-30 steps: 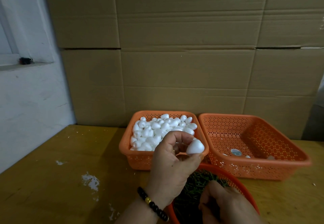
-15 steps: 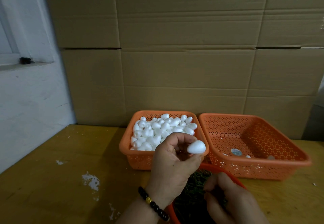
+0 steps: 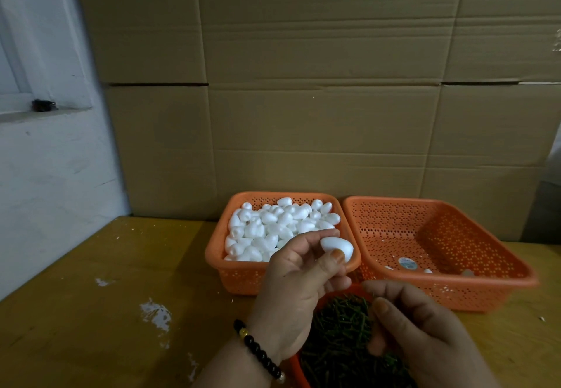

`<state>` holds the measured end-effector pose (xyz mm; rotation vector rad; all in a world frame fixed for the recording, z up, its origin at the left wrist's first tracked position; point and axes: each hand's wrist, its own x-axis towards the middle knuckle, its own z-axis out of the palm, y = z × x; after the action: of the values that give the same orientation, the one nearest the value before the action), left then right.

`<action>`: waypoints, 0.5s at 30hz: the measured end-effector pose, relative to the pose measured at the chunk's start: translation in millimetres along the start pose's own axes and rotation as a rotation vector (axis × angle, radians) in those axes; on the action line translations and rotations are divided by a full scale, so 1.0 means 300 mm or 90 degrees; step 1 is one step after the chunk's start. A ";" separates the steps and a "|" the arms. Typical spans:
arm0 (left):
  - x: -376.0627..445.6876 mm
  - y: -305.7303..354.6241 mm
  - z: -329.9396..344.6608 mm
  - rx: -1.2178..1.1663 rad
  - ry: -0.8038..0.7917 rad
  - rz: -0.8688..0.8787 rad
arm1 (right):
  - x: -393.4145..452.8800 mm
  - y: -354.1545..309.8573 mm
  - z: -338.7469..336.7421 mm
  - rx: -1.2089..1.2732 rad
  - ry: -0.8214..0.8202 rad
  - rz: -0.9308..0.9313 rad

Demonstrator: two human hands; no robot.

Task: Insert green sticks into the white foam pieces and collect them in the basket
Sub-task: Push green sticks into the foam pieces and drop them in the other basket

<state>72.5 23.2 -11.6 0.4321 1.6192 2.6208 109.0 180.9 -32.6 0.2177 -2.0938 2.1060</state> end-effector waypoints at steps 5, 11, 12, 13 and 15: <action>0.002 0.003 0.006 -0.108 -0.010 -0.090 | 0.005 -0.013 0.010 0.146 0.012 0.042; 0.003 0.002 0.004 -0.190 -0.024 -0.184 | 0.003 -0.025 0.004 0.195 0.035 0.048; 0.004 0.002 0.002 -0.203 -0.023 -0.200 | 0.004 -0.027 0.001 0.198 0.039 0.038; 0.005 0.002 0.000 -0.215 -0.022 -0.215 | 0.005 -0.028 -0.001 0.196 0.039 0.027; 0.008 -0.001 -0.003 -0.246 -0.014 -0.249 | 0.007 -0.032 -0.003 0.180 0.038 0.003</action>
<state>70.0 23.1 -11.7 0.1102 1.0207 2.5178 109.1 182.0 -22.8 0.1829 -1.7599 2.3751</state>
